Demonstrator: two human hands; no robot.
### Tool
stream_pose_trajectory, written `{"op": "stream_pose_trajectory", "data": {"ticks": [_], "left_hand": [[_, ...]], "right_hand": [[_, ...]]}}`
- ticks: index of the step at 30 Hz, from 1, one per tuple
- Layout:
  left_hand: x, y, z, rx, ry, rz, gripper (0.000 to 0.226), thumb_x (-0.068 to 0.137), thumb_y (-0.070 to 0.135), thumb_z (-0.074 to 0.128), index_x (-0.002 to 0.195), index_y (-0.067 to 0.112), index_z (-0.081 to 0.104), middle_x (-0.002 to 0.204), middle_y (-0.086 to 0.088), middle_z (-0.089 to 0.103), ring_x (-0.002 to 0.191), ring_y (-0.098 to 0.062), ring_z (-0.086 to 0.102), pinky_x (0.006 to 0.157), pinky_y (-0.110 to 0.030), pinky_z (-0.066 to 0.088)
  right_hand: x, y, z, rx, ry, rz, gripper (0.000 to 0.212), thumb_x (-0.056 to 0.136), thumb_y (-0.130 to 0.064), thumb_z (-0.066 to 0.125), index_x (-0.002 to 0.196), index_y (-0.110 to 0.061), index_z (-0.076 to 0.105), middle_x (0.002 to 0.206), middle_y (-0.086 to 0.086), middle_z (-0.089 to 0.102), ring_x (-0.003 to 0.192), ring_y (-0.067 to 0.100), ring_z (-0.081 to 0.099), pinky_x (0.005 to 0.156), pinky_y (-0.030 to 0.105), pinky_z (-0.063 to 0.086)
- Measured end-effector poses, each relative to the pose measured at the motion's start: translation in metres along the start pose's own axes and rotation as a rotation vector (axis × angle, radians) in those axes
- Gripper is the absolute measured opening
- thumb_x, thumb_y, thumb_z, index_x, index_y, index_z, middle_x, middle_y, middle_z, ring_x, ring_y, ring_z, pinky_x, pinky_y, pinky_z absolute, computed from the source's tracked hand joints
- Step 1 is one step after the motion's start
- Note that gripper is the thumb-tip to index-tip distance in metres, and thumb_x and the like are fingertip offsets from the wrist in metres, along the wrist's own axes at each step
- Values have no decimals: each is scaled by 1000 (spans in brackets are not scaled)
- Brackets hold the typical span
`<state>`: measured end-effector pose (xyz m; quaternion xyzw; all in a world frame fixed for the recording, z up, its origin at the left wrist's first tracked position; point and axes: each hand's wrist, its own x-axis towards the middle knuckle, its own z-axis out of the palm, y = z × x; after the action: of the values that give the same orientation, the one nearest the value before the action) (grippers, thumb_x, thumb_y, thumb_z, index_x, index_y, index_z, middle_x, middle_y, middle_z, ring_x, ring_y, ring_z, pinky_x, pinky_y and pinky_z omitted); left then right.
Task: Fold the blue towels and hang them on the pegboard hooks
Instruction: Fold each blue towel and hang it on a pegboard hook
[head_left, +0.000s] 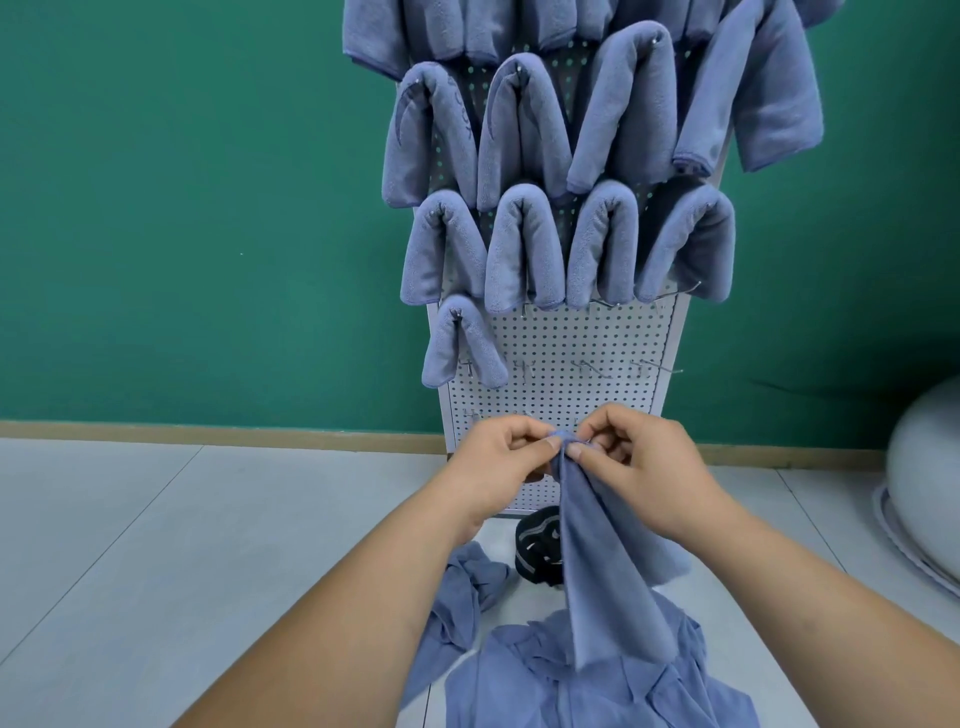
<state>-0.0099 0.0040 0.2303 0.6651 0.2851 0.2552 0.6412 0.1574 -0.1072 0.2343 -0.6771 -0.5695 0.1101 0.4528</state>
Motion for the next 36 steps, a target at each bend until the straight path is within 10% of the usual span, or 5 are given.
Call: {"op": "stream_pose_trajectory", "data": {"ticks": [8, 12, 18, 36], "left_hand": [[-5, -2, 2, 90, 17, 100, 15, 93, 20, 81, 106, 13, 77, 106, -8, 79, 98, -21, 74, 105, -45, 56], [1, -6, -5, 242, 30, 137, 12, 94, 28, 76, 104, 21, 79, 104, -6, 79, 105, -40, 69, 100, -55, 56], [1, -7, -5, 362, 48, 153, 6, 94, 24, 80, 97, 18, 78, 86, 3, 77, 72, -5, 61, 75, -26, 56], [9, -8, -102, 597, 525, 262, 7, 93, 24, 79, 87, 28, 78, 81, 11, 76, 74, -5, 67, 75, -22, 54]], "right_hand": [[0, 3, -1, 176, -58, 81, 13, 91, -22, 81, 98, -29, 73, 68, -4, 67, 60, 12, 54, 67, 33, 50], [0, 6, -5, 255, -252, 137, 9, 99, -28, 73, 106, -30, 78, 93, 9, 77, 90, 32, 70, 91, 47, 57], [0, 11, 2, 116, -168, 156, 10, 89, -27, 84, 84, -23, 77, 65, -6, 64, 63, 10, 54, 67, 32, 49], [4, 61, -63, -509, -132, 126, 16, 88, -59, 73, 80, -46, 66, 83, -15, 66, 86, 6, 60, 75, 37, 54]]}}
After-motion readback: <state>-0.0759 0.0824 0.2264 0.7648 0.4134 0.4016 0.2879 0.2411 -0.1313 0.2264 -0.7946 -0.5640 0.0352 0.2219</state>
